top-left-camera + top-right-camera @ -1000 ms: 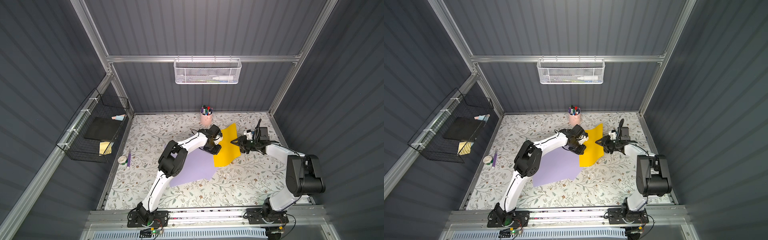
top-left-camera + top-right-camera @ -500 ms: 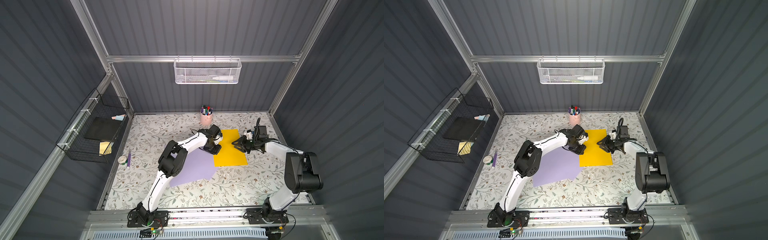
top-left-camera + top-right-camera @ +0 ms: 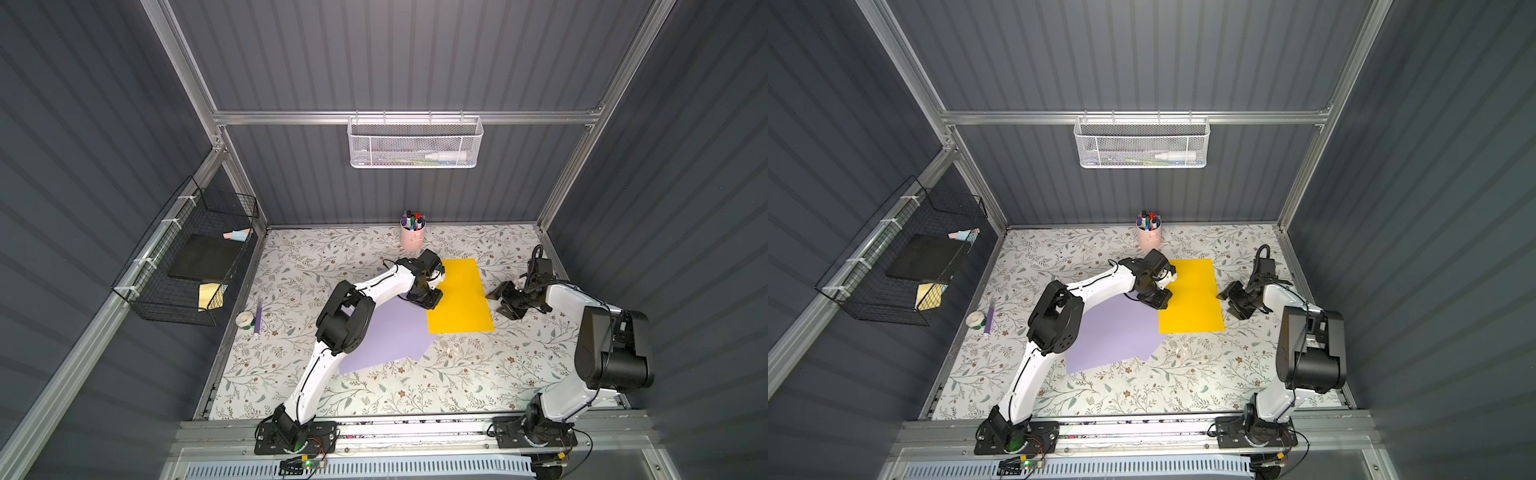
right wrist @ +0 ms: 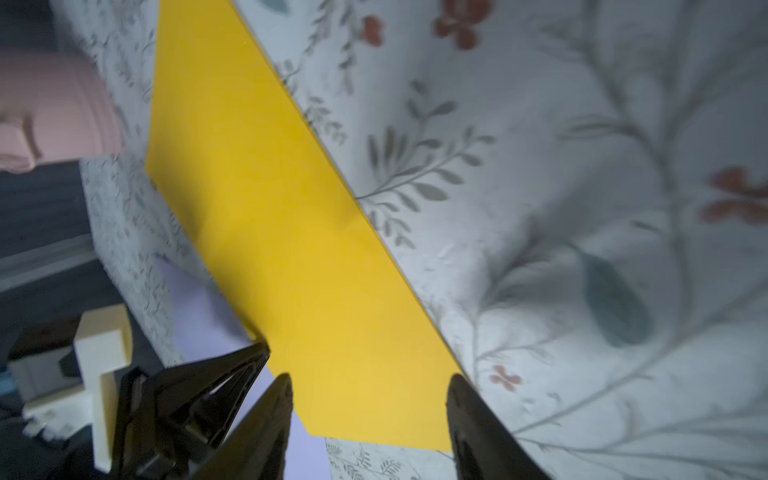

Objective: Fold the rectangular paper in half along the long edge
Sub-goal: Fold the paper.

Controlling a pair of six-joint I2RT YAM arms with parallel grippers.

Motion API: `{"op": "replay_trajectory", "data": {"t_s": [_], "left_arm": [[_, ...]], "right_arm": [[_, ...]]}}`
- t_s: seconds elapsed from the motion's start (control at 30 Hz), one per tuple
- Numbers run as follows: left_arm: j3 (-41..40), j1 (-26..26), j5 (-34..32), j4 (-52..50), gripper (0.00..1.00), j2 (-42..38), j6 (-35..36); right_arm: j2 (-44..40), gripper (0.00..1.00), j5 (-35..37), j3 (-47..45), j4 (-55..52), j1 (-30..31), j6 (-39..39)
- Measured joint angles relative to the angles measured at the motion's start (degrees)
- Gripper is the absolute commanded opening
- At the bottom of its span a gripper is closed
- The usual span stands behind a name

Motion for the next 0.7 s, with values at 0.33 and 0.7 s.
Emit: {"op": "replay_trajectory", "data": {"t_s": [0.33, 0.7], "left_arm": [[-0.3, 0.0, 0.0, 0.3, 0.0, -0.1, 0.0], [-0.9, 0.0, 0.0, 0.9, 0.0, -0.4, 0.0]], "right_arm": [[2.8, 0.67, 1.2, -0.7, -5.9, 1.5, -0.5], [15.8, 0.55, -6.7, 13.3, -3.7, 10.5, 0.0]]}}
